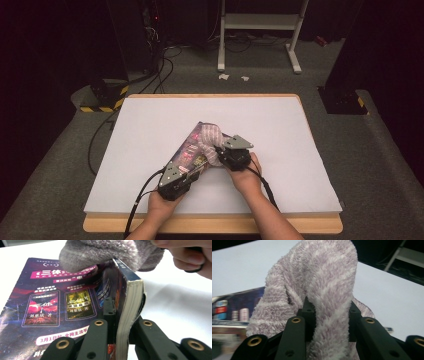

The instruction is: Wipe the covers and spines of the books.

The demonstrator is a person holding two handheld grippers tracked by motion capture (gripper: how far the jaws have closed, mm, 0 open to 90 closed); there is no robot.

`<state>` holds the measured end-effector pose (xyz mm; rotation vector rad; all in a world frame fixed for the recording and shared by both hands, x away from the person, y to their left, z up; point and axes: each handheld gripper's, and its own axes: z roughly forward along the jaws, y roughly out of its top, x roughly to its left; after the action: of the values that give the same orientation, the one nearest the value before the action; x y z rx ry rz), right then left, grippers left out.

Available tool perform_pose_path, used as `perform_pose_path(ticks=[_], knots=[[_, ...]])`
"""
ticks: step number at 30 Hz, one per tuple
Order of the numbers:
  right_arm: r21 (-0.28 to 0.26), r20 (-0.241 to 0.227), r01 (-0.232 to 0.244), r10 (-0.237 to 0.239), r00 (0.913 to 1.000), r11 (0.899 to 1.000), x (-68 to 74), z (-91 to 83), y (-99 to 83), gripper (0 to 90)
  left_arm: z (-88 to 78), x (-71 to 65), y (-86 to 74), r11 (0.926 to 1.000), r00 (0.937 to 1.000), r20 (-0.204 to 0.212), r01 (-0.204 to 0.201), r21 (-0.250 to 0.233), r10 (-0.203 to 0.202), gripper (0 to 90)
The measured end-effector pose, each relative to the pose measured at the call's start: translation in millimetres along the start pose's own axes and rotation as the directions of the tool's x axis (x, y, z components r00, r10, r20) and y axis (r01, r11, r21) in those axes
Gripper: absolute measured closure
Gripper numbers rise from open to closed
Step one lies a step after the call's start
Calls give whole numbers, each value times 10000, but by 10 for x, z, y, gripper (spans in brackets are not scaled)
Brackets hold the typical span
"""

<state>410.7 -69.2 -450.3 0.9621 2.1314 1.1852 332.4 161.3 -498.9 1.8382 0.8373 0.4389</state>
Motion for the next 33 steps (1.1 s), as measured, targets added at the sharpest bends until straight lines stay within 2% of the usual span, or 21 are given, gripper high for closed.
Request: perform_pose_path(ticks=[3,4,10,15,16,19,21,22,25,27,29,33], knots=[[87,248,-61,59,9997,9999,-81,25,-18,700,0,1,0,10000,10000,4,33,-20,-33,831],[181,516,-95,85,9986,9998,-176,60,-36,699,0,1,0,10000,10000,5,41,-24,-41,831],[438,1202,-465,409,9919,9980,-450,166,-90,699,0,3,1,10000,10000,14,73,-29,-73,831],[542,1755,-872,765,9815,9947,-677,243,-150,698,-3,9,2,10000,10000,31,70,-16,-70,831],[542,1755,-872,765,9815,9947,-677,243,-150,698,-5,13,2,10000,10000,37,50,6,-50,831],[660,2292,-1241,1060,9676,9901,-864,242,-160,696,-12,21,1,9999,9999,40,137,-93,-137,831],[537,2495,-1378,1203,9609,9890,-960,185,-142,695,-16,27,0,9998,9998,51,170,-107,-170,831],[408,2637,-1464,1307,9557,9884,-1015,119,-121,695,-20,37,-1,9997,9998,54,180,-137,-179,831],[74,2903,-1414,1332,9476,9899,-1119,-86,-81,693,-20,39,-1,9997,9998,51,177,-140,-177,831],[9,3014,-1403,1335,9441,9901,-1159,-209,-77,689,-20,38,0,9997,9998,55,200,-146,-199,831],[30,3228,-1209,1135,9396,9927,-1177,-340,-96,685,-21,38,0,9997,9998,38,181,-141,-181,831],[134,3508,-1084,968,9314,9940,-1192,-561,-203,680,-22,41,2,9997,9998,48,198,-144,-197,831]])
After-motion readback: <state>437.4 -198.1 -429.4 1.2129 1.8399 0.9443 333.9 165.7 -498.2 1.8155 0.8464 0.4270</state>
